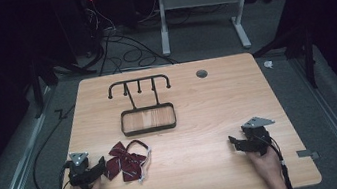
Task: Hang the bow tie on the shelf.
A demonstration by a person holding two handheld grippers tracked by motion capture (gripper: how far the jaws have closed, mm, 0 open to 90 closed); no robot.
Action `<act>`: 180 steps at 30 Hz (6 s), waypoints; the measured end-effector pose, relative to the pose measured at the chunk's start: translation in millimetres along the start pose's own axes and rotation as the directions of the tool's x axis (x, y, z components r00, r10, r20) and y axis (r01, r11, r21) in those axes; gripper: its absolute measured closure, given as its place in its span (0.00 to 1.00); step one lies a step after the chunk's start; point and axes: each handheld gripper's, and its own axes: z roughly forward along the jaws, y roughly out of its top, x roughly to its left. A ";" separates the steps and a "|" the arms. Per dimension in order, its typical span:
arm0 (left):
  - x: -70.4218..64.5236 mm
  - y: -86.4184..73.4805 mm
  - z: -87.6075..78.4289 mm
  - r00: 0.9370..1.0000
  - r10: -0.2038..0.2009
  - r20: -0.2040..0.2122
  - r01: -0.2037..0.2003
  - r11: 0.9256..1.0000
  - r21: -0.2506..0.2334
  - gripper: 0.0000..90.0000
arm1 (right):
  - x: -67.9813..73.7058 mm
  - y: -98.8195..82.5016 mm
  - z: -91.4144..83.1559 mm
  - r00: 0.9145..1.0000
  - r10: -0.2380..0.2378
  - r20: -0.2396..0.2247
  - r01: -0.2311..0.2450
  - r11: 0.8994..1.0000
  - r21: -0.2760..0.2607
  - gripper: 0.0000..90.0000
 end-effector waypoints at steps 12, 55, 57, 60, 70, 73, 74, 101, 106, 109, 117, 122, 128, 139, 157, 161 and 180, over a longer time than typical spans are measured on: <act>-0.3 0.0 -0.4 1.000 0.001 0.003 -0.001 1.000 0.003 0.40 | -0.4 0.0 -0.2 1.000 0.006 0.001 -0.006 1.000 0.002 0.37; 0.4 2.8 -20.0 0.996 0.007 0.084 -0.005 1.000 -0.027 0.43 | -0.6 0.0 0.0 1.000 0.003 0.005 -0.003 1.000 0.000 0.37; -2.5 3.5 -23.0 0.995 0.013 0.095 -0.009 0.999 -0.036 0.44 | -0.6 0.0 0.0 1.000 0.003 0.005 -0.003 1.000 0.000 0.37; -6.9 5.2 -27.2 0.993 0.036 0.115 -0.031 0.999 -0.043 0.44 | -0.6 0.0 0.0 1.000 0.003 0.005 -0.003 1.000 0.000 0.37; -19.4 10.1 -39.4 0.984 0.057 0.169 -0.046 0.997 -0.067 0.44 | -0.6 0.0 0.0 1.000 0.003 0.005 -0.003 1.000 0.000 0.37; -23.5 11.2 -41.2 0.981 0.076 0.178 -0.066 0.996 -0.064 0.44 | -0.4 0.0 -0.1 1.000 0.004 0.006 -0.004 1.000 0.001 0.37; -24.8 11.5 -41.9 0.980 0.076 0.183 -0.065 0.996 -0.066 0.44 | -0.5 0.0 0.0 1.000 0.003 0.005 -0.003 1.000 0.000 0.37; -67.1 40.1 -28.4 0.933 0.179 0.313 -0.167 0.984 -0.063 0.53 | -0.5 0.0 -0.1 1.000 0.004 0.005 -0.004 1.000 0.001 0.37; -73.2 48.2 -21.1 0.928 0.198 0.317 -0.188 0.980 -0.061 0.55 | -0.7 0.0 -0.1 1.000 0.003 0.004 -0.003 1.000 0.000 0.37; -76.1 51.9 -14.4 0.924 0.197 0.326 -0.191 0.980 -0.051 0.56 | -0.6 0.0 -0.1 1.000 0.004 0.003 -0.004 1.000 0.001 0.37; -83.8 61.7 7.3 0.921 0.224 0.320 -0.233 0.972 -0.012 0.60 | -0.9 0.0 -0.1 1.000 0.004 0.002 -0.004 1.000 0.000 0.37; -86.7 64.7 20.8 0.920 0.226 0.321 -0.244 0.970 0.014 0.62 | -0.9 0.0 -0.1 1.000 0.004 0.002 -0.004 1.000 0.000 0.37; -89.2 67.1 36.1 0.919 0.215 0.330 -0.243 0.969 0.045 0.65 | -0.9 0.0 -0.1 1.000 0.005 0.002 -0.005 1.000 0.000 0.37; -87.5 64.0 48.1 0.924 0.216 0.317 -0.253 0.964 0.081 0.74 | -0.9 0.0 -0.1 1.000 0.005 0.002 -0.005 1.000 0.000 0.37; -89.4 62.4 46.4 0.918 0.244 0.312 -0.284 0.955 0.089 0.99 | -0.7 -0.1 -0.2 1.000 0.005 0.001 -0.005 1.000 0.001 0.37; -86.6 65.6 37.4 0.919 0.229 0.320 -0.262 0.963 0.061 0.99 | -0.8 0.0 -0.1 1.000 0.004 0.001 -0.004 1.000 0.000 0.37; -70.5 75.5 -18.3 0.916 0.173 0.361 -0.152 0.985 -0.087 0.99 | -0.7 -0.1 -0.3 1.000 0.004 -0.001 -0.004 1.000 0.001 0.37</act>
